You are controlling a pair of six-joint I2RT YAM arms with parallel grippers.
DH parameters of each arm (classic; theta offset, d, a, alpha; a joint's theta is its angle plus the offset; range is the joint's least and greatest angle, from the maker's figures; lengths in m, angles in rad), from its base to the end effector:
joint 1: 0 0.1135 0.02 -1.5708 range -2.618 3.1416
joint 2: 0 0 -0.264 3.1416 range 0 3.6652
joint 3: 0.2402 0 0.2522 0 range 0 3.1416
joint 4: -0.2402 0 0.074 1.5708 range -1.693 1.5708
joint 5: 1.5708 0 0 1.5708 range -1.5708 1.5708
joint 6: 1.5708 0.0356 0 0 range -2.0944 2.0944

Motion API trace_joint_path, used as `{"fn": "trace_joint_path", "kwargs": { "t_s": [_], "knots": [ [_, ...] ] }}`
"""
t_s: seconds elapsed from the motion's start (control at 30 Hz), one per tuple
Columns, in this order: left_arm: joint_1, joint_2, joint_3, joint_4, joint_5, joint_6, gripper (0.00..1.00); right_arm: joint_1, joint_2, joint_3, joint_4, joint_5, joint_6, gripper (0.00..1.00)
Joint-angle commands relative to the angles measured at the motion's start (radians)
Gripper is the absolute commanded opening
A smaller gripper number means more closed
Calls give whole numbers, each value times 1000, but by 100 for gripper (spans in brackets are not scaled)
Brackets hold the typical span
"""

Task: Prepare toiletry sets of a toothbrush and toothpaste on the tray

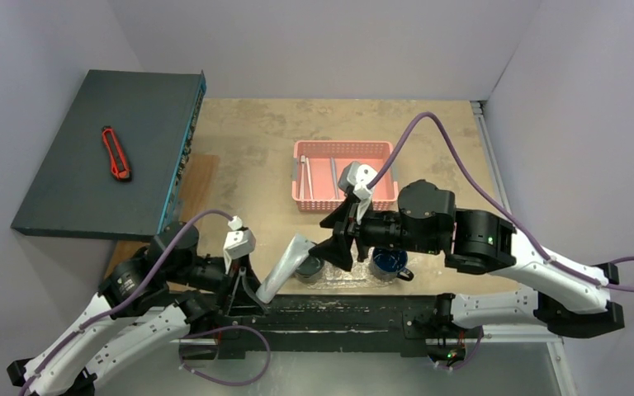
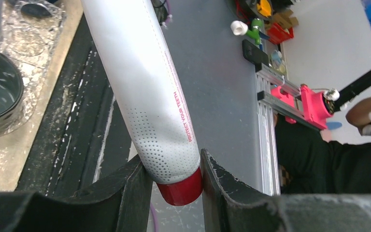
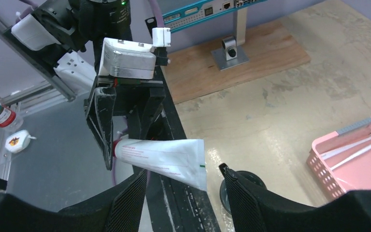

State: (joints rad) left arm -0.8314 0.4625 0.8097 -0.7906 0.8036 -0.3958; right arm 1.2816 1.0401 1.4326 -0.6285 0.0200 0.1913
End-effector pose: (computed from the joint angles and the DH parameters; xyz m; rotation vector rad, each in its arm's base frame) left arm 0.0369 -0.0785 0.3287 1.0337 1.9846 -1.5374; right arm 0.0567 0.1880 0.4647 -0.9878 1.6581 1.0072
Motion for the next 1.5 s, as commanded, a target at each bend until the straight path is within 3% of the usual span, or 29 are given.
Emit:
{"fn": "trace_joint_path", "kwargs": {
  "t_s": [0.0,0.33,0.63,0.87,1.2,1.3,1.37,1.47],
  "knots": [
    [2,-12,51,14,114,63,0,-5,28,47,4,-89,-33,63],
    [3,-69,60,-26,176,112,0,-20,86,34,31,-225,-35,63],
    [2,-106,46,-21,173,109,0,-38,130,9,118,-450,-8,56],
    [1,-117,42,-20,167,106,0,-39,182,11,141,-512,-1,51],
    [1,-114,42,-21,161,104,0,-39,213,2,169,-589,-1,22],
    [2,-110,42,-20,158,104,0,-40,217,-2,173,-606,-3,0],
    [1,-103,45,-23,148,104,0,-39,217,-6,175,-611,-14,0],
    [2,-89,47,-24,125,102,22,-39,214,-15,178,-611,-16,0]
  ]
}}
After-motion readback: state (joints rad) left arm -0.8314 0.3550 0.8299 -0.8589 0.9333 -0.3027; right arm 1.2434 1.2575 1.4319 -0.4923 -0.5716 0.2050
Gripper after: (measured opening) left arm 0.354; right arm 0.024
